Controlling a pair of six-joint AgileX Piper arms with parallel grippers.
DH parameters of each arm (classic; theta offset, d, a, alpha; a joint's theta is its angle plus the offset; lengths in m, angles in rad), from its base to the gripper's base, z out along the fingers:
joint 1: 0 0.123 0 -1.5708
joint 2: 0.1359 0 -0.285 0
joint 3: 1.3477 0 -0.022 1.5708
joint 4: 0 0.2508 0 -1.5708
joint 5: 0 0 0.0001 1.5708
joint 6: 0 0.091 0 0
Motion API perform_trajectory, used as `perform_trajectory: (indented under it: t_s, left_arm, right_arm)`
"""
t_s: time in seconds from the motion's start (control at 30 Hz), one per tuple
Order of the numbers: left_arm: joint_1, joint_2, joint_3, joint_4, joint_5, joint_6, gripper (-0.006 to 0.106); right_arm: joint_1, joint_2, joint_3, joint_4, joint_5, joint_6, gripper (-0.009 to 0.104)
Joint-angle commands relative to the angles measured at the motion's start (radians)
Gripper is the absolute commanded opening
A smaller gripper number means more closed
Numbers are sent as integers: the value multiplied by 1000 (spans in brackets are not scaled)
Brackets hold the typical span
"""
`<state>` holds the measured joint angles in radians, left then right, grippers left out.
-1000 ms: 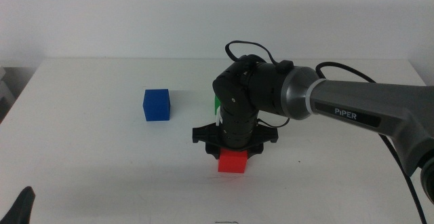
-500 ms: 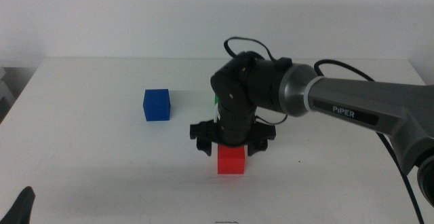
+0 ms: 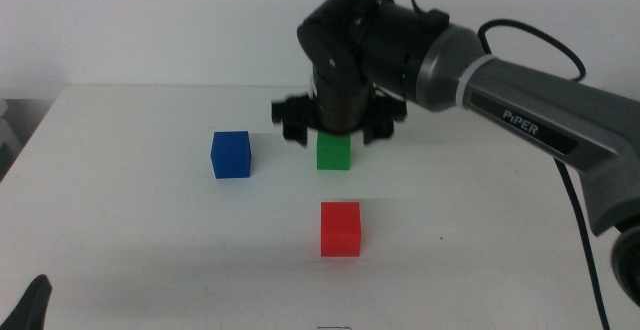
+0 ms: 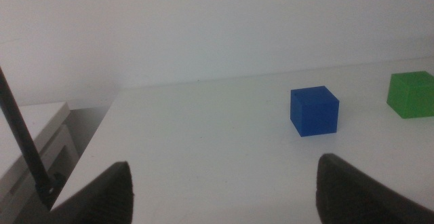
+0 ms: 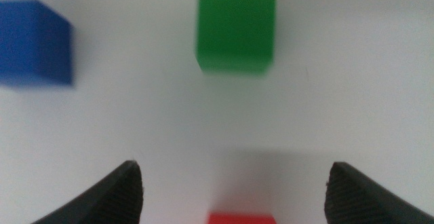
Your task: Stack red cubes first, then green, then blue cubes in a specific spot.
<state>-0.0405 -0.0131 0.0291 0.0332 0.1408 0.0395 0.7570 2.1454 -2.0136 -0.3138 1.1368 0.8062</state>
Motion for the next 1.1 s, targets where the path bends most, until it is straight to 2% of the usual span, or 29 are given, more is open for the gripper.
perform_trajectory:
  t_s: [0.0,0.37,0.63,0.73,0.8,0.87,0.9,0.93,1.0,1.07]
  left_arm:
    - [-4,-20,-3,0,-80,-13,91]
    - [-4,-20,-3,0,-80,-13,91]
    - [-4,-20,-3,0,-80,-13,91]
    - [-4,-20,-3,0,-80,-13,91]
    - [-4,-20,-3,0,-80,-13,91]
    - [-4,-20,-3,0,-80,-13,91]
    - [-4,-20,-3,0,-80,-13,91]
    - [-4,-20,-3,0,-80,-13,91]
    - [-4,-20,-3,0,-80,-13,91]
    - [-4,-20,-3,0,-80,-13,91]
  right_arm:
    - [-19,-41,-73,-44,-51,-25,70]
    - [-94,171,-338,-37,-55,-99,70]
    - [-118,281,-383,-41,-86,-94,70]
    - [-120,302,-383,-38,-96,-92,66]
    - [-120,310,-383,-41,-102,-92,57]
    - [-120,311,-383,-44,-104,-96,41]
    - [-120,305,-383,-41,-101,-99,32]
    - [-120,300,-383,-39,-100,-105,16]
    - [-118,282,-383,-36,-99,-124,-2]
    - [-111,260,-383,-38,-77,-152,-1]
